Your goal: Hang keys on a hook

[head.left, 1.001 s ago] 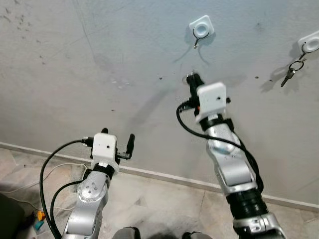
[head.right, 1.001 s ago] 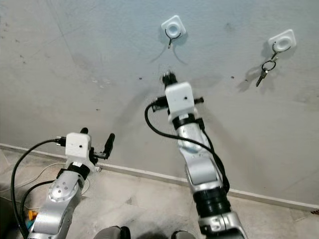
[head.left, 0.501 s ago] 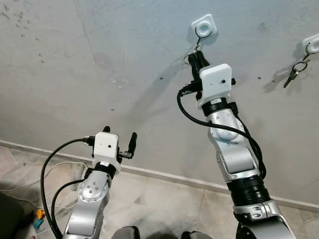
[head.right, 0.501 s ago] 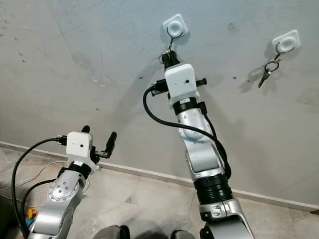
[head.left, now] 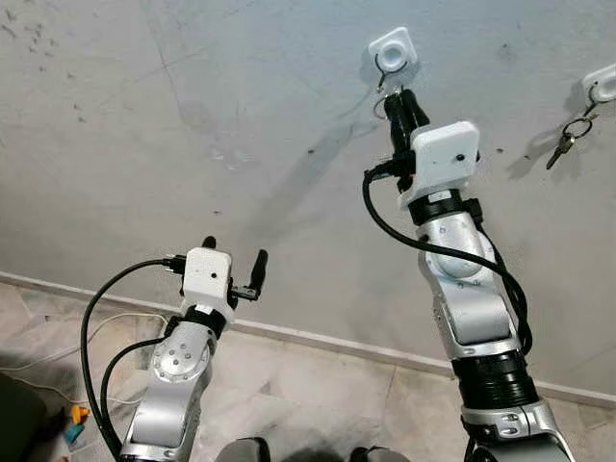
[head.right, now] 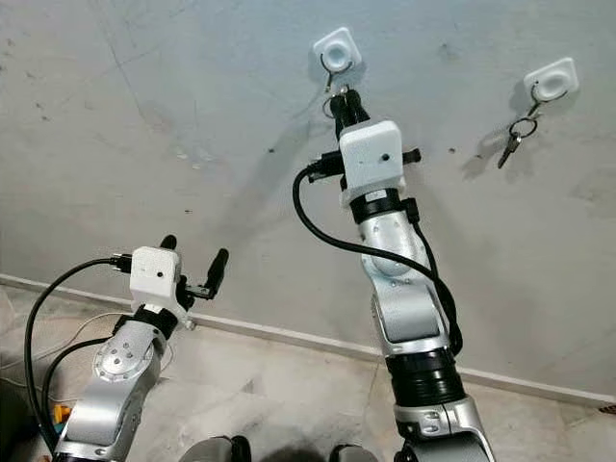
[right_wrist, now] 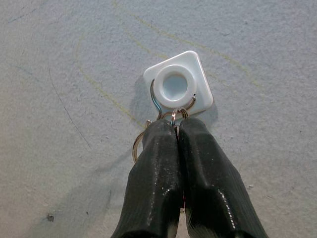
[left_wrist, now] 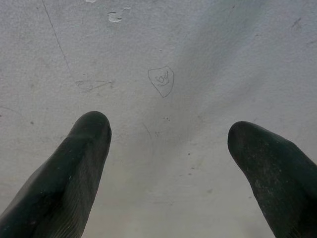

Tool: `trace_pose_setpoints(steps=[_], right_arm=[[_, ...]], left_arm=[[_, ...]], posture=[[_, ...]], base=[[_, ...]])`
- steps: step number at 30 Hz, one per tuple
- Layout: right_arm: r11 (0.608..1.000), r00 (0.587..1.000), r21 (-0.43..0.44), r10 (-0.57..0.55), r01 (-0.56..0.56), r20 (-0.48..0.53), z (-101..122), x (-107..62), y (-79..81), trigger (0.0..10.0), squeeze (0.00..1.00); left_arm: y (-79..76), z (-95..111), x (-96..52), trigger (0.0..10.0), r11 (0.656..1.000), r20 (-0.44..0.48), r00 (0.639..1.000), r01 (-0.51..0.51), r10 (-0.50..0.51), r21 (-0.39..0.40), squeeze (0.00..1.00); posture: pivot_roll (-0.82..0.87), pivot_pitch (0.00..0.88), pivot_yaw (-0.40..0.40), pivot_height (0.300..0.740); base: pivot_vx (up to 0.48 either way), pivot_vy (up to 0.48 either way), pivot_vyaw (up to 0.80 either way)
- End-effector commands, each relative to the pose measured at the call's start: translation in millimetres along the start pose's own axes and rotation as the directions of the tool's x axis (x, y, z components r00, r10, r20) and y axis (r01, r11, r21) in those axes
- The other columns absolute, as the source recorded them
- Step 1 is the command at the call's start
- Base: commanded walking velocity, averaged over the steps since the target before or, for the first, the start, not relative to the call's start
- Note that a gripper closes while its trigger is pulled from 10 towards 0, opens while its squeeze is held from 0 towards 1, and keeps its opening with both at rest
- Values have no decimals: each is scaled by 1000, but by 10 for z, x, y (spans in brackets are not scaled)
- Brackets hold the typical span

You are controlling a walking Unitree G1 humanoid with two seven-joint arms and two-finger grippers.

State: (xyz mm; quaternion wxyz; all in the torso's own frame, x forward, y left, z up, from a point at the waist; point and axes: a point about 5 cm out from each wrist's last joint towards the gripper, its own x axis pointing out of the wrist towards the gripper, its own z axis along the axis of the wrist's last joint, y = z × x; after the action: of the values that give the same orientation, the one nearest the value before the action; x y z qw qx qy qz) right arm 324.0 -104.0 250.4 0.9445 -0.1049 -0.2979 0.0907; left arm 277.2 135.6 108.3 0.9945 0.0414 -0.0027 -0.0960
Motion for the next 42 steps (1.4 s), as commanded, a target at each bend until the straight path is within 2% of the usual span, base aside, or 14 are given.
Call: trace_pose_setpoints(steps=[1, 7, 20, 25, 28, 42], right_arm=[[1000, 999, 16, -15, 14, 37, 113, 43, -24, 10000, 0], [1000, 999, 28, -13, 12, 44, 140, 62, -16, 10000, 0], [993, 999, 109, 35, -39, 42, 175, 138, 124, 10000, 0], [989, 1000, 145, 1, -3, 12, 143, 163, 126, 10000, 0], [977, 997, 200, -59, 67, -43, 71, 175, 74, 10000, 0], [961, 989, 245, -101, 125, -107, -9, 168, 36, 10000, 0]], left_arm=[[10, -29, 7, 10000, 1000, -19, 1000, 5, -5, 9, 0], [22, -24, 15, 10000, 1000, -17, 1000, 3, -3, 10, 0], [26, -5, 28, 10000, 1000, -12, 1000, 2, -2, 10, 0], [21, 6, 33, 10000, 1000, -9, 1000, 3, -3, 7, 0], [27, -1, 22, 10000, 1000, -13, 1000, 3, -3, 7, 0], [29, -1, 17, 10000, 1000, -16, 1000, 7, -7, 8, 0]], posture=[[74, 161, 39, 740], [77, 159, 40, 740], [80, 154, 40, 740], [82, 156, 41, 740], [86, 157, 44, 740], [86, 157, 48, 740]], base=[[0, 0, 0], [0, 0, 0], [0, 0, 0], [0, 0, 0], [0, 0, 0], [0, 0, 0]])
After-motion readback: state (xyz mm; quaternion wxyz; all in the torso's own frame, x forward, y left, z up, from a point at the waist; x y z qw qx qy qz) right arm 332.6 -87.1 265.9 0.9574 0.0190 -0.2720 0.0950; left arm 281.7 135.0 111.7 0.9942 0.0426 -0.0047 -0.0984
